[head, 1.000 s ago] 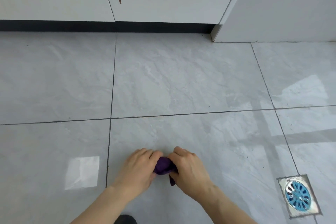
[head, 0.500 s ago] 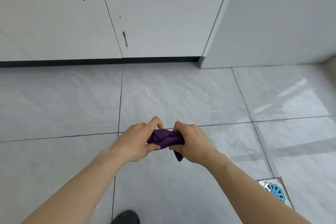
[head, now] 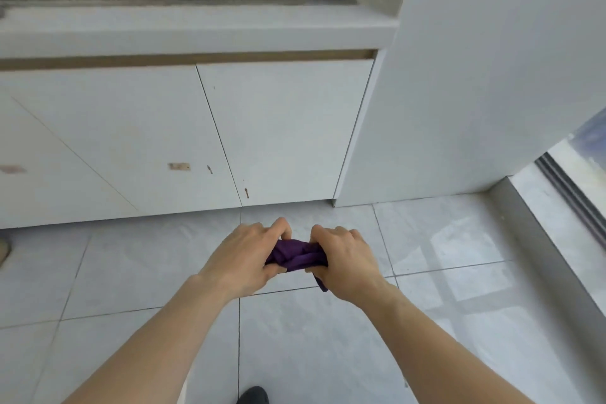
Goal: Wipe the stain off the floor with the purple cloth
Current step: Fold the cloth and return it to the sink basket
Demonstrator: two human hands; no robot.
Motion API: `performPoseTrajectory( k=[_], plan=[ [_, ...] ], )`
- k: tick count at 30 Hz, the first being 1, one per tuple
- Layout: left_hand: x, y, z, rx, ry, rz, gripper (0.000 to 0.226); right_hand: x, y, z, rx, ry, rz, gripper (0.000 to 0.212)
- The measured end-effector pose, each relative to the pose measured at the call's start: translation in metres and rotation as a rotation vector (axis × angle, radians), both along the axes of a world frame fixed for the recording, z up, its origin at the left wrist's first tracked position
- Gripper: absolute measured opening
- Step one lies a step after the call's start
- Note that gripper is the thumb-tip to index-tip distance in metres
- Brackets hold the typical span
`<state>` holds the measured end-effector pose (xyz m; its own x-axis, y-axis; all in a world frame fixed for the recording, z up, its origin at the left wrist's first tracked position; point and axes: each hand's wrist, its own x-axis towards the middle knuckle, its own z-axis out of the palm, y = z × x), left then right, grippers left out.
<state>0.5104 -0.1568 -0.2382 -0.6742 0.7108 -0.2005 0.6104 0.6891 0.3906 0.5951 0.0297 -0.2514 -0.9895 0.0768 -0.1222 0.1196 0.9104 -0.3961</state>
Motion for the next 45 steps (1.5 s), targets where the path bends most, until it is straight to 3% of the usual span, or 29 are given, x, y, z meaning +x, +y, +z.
performPoseTrajectory(
  k=[9, 17, 26, 45],
  plan=[
    [0.024, 0.002, 0.279, 0.092, 0.114, 0.031, 0.038, 0.019, 0.004, 0.286, 0.057, 0.154, 0.041, 0.029],
    [0.045, -0.003, 0.439, 0.136, 0.213, 0.078, 0.038, 0.03, -0.002, 0.44, 0.128, 0.281, 0.071, 0.03],
    [0.023, -0.01, 0.502, 0.172, 0.25, 0.102, 0.044, 0.01, -0.009, 0.509, 0.188, 0.365, 0.078, 0.031],
    [-0.143, -0.049, 0.531, 0.264, 0.352, 0.069, 0.04, -0.142, -0.046, 0.553, 0.202, 0.417, 0.022, 0.03]
  ],
)
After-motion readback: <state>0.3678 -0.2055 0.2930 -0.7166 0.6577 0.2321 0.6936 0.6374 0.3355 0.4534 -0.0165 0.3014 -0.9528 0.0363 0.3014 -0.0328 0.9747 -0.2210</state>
